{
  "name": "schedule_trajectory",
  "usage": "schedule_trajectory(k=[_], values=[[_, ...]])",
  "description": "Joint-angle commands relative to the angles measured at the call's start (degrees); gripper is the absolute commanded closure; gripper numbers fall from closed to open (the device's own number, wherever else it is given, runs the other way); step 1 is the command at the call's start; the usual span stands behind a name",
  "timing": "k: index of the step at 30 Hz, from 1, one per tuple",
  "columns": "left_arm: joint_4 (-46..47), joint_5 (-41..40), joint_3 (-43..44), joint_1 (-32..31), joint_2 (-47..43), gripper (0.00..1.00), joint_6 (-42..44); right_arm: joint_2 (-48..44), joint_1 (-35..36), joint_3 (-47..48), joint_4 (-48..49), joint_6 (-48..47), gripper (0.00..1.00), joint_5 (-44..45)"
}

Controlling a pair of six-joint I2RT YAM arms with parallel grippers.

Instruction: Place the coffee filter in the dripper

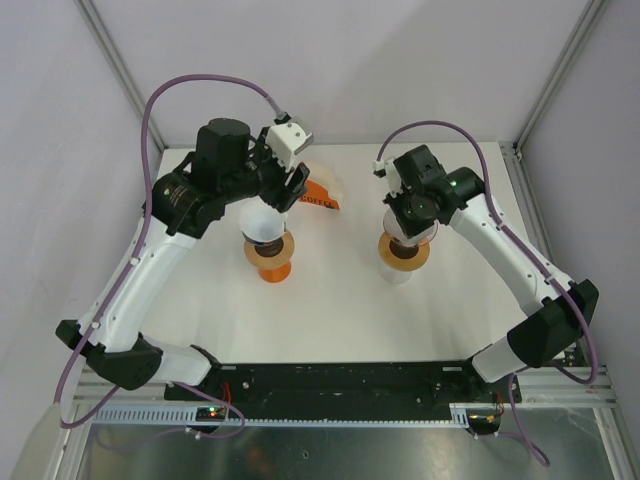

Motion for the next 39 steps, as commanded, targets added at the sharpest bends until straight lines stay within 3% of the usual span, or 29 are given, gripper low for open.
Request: schedule_trajectory(k=[1, 8, 13, 21, 22, 26, 30, 33, 39], values=[[2.2, 1.24, 1.25, 0.42, -2.03, 0.33, 0.97, -0.79, 0.17, 2.26, -1.16, -0.52, 1.0, 2.29], [2.16, 1.11, 1.45, 0.44, -2.06, 0.33, 1.13, -1.57, 0.53, 6.25, -2.33, -0.73, 1.0, 3.24], [2.16, 0.47, 1.08, 0.51, -2.48, 0.27, 1.63, -3.3, 1.23, 10.34, -1.51, -0.89, 1.0, 3.36], [3.75, -0.81, -0.6, 5.45, -3.61, 0.23, 0.9, -11.58, -0.85, 8.5, 8.72, -0.09, 0.98, 3.22], [3.96, -0.43, -1.28, 6.63, -4.05, 0.25, 0.92, -12.7, -2.0, 7.75, 10.18, 0.09, 0.98, 2.57], [4.04, 1.06, -5.46, 8.75, -6.81, 0.66, 2.53, -15.3, -5.33, 5.38, 12.0, 0.79, 0.98, 0.5], [4.03, 0.79, -15.32, 8.92, -11.1, 0.94, 4.79, -16.87, -7.81, 2.72, 11.61, 0.97, 0.98, 0.1], [4.13, 0.33, -20.94, 8.94, -11.88, 0.99, 5.36, -17.61, -10.89, 0.92, 11.88, 1.64, 0.99, -1.01], [4.21, -0.07, -26.44, 9.22, -11.7, 1.0, 5.83, -19.58, -18.3, -3.32, 14.98, 3.68, 0.99, -2.02]])
